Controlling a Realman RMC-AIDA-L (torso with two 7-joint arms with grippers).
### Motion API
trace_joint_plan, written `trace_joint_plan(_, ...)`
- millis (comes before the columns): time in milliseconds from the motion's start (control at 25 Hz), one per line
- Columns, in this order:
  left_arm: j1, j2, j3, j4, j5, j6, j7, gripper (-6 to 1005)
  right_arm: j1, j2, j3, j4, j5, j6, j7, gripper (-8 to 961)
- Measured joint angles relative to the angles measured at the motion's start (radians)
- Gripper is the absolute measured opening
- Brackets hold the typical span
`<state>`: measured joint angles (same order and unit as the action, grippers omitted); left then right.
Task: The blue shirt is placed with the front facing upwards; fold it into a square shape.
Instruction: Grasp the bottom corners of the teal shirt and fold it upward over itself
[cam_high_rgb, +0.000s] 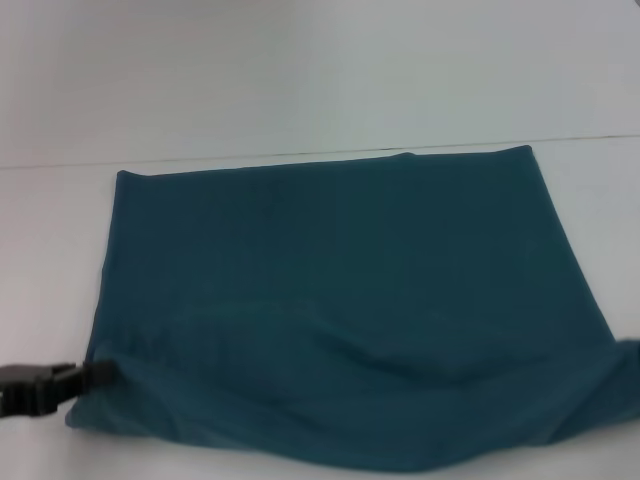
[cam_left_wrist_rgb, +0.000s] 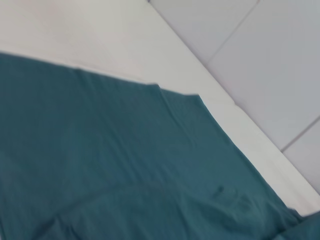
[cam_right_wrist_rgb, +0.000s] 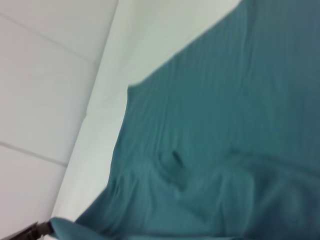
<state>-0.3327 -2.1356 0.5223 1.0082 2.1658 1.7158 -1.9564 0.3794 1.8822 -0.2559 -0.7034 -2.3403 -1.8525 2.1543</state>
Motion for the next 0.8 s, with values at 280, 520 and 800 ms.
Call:
trace_joint_plan(280,-0.122,0.05,-0.009,-0.105,0.001,-0.107,-0.031,30,0.085,-0.023,0.019,0.003,0.0,0.096,0.063,48)
trace_joint_plan(520,-0.192,0.079,0.003,-0.171,0.008,-0.234,-0.064,31,0.155,-0.025,0.019,0.013,0.004,0.229,0.113,50)
trace_joint_plan(800,-0.266,0.089,0.004,-0.25,0.008,-0.417,-0.078,32,0.222,-0.027,0.016,0.089,0.016,0.378,0.129,53)
